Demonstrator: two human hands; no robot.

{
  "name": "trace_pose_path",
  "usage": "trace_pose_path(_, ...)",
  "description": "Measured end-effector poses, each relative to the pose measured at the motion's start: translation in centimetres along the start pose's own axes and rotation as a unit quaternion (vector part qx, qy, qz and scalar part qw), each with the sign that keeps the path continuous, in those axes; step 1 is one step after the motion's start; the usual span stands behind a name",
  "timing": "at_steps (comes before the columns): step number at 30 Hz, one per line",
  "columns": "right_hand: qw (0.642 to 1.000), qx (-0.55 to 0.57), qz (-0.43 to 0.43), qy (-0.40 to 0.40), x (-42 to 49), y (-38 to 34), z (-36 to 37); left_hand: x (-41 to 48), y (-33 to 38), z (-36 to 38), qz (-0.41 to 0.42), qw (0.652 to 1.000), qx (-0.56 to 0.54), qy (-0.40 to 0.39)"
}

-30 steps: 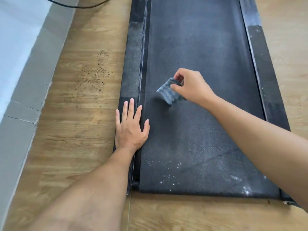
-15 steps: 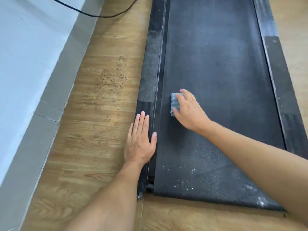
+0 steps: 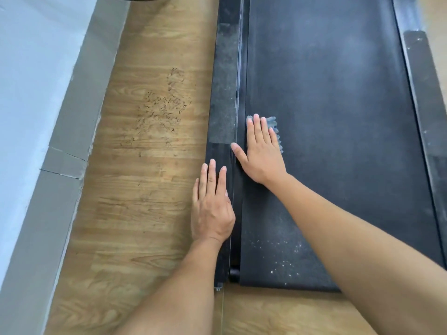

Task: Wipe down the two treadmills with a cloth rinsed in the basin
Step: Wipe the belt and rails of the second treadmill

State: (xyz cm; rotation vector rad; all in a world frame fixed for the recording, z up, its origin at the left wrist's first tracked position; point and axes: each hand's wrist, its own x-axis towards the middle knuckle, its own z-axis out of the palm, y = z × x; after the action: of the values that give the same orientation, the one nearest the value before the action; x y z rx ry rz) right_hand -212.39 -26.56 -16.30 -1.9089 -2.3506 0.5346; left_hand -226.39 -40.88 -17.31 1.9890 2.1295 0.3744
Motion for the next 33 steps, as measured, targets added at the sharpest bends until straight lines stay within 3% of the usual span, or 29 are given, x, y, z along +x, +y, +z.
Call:
trace_pose_path(7,0.998,0.044,0.019,-0.052,-17.1,-1.6,0.4,0.0,-0.1,-0.2,-0.020,1.000,-0.012,-0.012)
trace_pose_path(13,0.999,0.036,-0.021,0.035,-11.9,1.6,-3.8,0.1,0.3,-0.7,-0.025,0.999,-0.023,-0.030)
trace_pose_path(17,0.992,0.068,0.038,-0.100,-8.6,2.8,-6.4,0.4,0.7,-1.0,-0.031,0.998,-0.029,-0.036)
trace_pose_path(24,0.987,0.122,0.009,-0.104,-10.9,2.4,-8.5,0.3,0.5,-1.0,-0.036,0.998,-0.045,-0.037)
trace_pose_path(29,0.960,0.207,0.065,-0.179,-13.0,1.0,-10.3,0.2,0.5,-1.1,-0.040,0.997,-0.048,-0.044)
trace_pose_path(33,0.963,0.155,0.030,-0.219,-11.9,0.8,-10.9,0.5,0.8,-1.1,-0.039,0.997,-0.047,-0.046)
